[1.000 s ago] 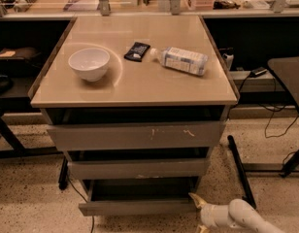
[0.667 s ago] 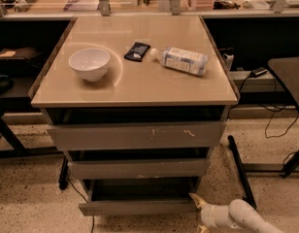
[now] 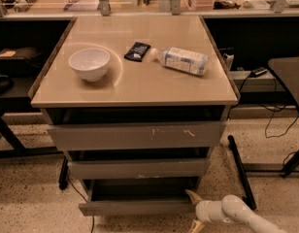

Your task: Open bottom drawer

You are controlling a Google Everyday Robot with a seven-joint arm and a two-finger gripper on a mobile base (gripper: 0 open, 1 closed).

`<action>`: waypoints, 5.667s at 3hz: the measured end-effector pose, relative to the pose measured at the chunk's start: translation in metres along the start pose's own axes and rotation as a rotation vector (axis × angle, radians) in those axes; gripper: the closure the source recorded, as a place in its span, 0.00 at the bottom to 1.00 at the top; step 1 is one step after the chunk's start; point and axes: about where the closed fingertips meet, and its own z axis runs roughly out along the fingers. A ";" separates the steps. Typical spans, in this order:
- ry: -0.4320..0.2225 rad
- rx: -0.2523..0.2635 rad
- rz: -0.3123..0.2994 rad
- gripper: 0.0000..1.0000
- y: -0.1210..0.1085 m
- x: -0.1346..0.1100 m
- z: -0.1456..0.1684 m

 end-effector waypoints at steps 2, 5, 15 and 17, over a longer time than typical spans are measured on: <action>0.029 -0.014 -0.026 0.00 -0.024 -0.004 0.036; 0.025 -0.021 -0.007 0.65 -0.009 0.003 0.030; -0.005 -0.055 0.036 0.39 0.064 0.017 -0.018; -0.005 -0.055 0.036 0.00 0.064 0.016 -0.018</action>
Offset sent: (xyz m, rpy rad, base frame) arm 0.0492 0.0343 -0.0255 -0.0657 -0.0071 0.0294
